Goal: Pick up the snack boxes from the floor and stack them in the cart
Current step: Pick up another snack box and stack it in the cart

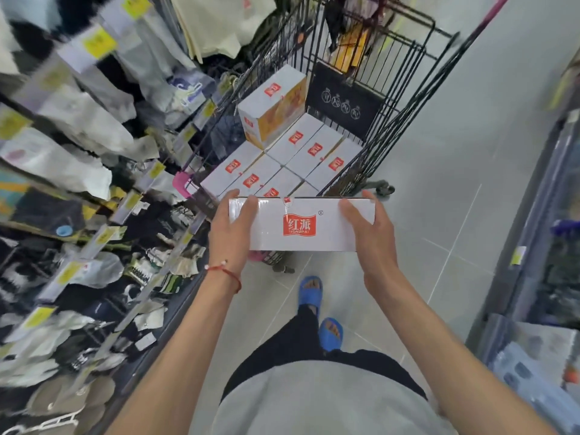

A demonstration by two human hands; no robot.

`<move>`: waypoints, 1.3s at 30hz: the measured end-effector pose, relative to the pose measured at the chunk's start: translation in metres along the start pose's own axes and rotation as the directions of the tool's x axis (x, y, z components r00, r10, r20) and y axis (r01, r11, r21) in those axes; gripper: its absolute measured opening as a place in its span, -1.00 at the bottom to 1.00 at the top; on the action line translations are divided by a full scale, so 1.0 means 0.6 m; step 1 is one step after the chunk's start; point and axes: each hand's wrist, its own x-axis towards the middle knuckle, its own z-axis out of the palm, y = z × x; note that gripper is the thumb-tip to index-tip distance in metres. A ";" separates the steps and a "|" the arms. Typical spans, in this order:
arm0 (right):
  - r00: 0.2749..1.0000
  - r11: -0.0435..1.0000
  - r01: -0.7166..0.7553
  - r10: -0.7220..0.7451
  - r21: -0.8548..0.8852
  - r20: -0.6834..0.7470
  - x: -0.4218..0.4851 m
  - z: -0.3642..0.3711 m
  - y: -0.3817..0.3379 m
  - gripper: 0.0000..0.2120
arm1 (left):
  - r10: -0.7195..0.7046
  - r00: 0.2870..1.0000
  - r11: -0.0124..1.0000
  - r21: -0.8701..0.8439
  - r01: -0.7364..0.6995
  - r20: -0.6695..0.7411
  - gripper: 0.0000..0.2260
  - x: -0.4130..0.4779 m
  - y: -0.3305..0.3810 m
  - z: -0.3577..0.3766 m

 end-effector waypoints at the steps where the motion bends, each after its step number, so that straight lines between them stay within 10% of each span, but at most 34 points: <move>1: 1.000 1.000 -0.001 0.001 0.010 0.011 0.021 0.002 -0.014 -0.51 | 0.010 1.000 1.000 -0.001 -0.010 -0.022 -0.55 0.015 0.010 0.009; 19: 0.991 0.985 -0.013 0.036 -0.172 0.131 0.400 0.089 -0.202 -0.53 | -0.125 0.971 0.992 -0.030 0.122 -0.204 -0.74 0.301 0.144 0.153; 39: 0.850 0.832 0.013 0.283 -0.555 0.445 0.755 0.158 -0.268 -0.37 | -0.585 0.728 0.802 -0.390 0.452 -0.358 -0.56 0.491 0.145 0.320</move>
